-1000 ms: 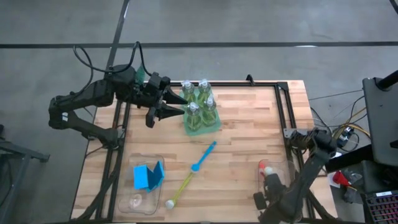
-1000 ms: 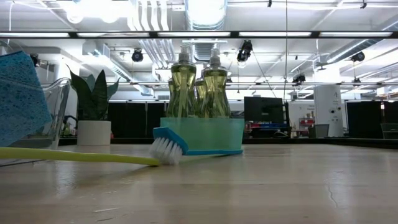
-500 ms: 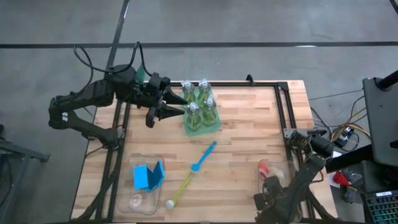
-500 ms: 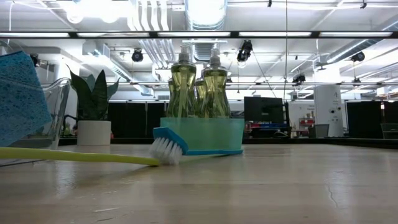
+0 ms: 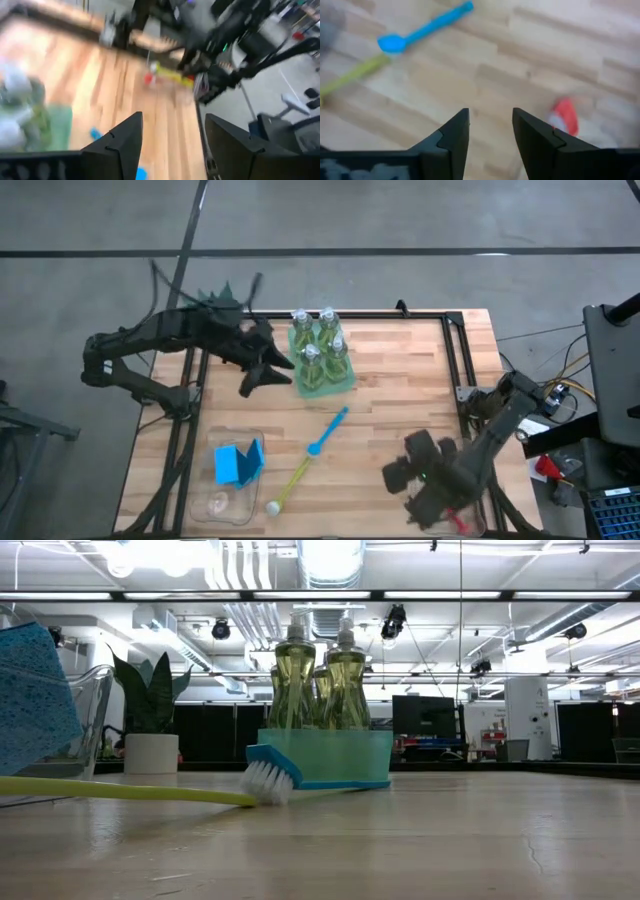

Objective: Pick & Place Kitchen Sink Supplies
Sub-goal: Put the blue dish brush into the right transparent bin

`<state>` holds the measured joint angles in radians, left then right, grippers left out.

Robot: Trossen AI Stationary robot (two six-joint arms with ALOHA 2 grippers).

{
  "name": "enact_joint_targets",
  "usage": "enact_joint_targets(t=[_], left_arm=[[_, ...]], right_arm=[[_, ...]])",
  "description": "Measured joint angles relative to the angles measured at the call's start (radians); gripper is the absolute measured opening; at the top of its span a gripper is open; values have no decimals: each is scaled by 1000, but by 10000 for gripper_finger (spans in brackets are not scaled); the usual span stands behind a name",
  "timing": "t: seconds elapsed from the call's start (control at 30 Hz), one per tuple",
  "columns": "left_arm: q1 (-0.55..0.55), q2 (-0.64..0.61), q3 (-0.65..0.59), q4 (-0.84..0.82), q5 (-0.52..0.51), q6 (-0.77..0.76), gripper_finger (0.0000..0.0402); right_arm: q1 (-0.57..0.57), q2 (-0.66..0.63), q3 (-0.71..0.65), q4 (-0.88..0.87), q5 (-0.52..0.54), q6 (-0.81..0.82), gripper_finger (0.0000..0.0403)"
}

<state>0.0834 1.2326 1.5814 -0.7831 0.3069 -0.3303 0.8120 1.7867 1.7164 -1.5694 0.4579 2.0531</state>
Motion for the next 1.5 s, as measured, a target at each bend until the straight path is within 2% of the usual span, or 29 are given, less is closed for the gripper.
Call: enact_joint_targets(t=[0.2,0.27,0.53,0.7,0.93,1.2,1.5], left_arm=[[-40,79,-26,-132,75,-61,206],[-67,101,-52,-139,76,-90,206],[-152,221,-177,33,44,-275,206],[-190,309,-199,100,-71,-383,206],[-234,443,-196,105,-284,-516,206],[-278,589,-193,203,-341,-616,206],[-296,704,-194,205,-389,-613,206]], right_arm=[[-118,-27,27,0,56,-167,127],[-142,-39,48,4,108,-253,121],[-213,-138,112,1,292,-575,94],[-214,-213,158,2,373,-743,78],[-215,-305,193,4,385,-908,61],[-214,-386,190,3,384,-1005,52],[-214,-421,188,4,384,-1072,54]])
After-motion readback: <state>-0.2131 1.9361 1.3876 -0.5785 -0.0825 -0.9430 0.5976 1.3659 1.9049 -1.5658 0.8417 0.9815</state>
